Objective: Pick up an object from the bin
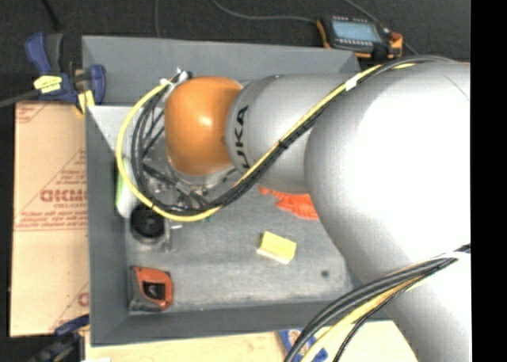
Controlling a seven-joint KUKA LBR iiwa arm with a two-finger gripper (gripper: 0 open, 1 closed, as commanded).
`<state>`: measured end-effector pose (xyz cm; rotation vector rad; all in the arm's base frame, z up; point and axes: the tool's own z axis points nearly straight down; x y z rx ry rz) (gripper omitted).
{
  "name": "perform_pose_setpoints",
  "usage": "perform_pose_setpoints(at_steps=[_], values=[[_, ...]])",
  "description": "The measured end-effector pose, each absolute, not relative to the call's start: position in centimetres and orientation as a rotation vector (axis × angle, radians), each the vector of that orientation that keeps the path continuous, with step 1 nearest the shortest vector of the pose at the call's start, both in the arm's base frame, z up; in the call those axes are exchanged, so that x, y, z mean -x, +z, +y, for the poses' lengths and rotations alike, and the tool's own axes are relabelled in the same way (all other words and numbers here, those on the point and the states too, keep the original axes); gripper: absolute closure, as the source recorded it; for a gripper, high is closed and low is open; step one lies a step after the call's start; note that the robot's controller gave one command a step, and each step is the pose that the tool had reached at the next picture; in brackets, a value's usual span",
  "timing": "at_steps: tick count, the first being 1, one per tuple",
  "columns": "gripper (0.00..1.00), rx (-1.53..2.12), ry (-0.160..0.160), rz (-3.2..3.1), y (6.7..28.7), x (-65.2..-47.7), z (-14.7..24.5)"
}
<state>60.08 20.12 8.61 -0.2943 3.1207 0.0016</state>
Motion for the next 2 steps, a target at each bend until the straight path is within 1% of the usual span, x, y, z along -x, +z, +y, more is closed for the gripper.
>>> perform_pose_setpoints(at_steps=[1, 2], values=[[1.00, 0.234, 0.001, 3.128, 7.14, -65.17, 18.77], [1.00, 0.232, 0.002, 3.128, 7.13, -65.16, 18.77]])
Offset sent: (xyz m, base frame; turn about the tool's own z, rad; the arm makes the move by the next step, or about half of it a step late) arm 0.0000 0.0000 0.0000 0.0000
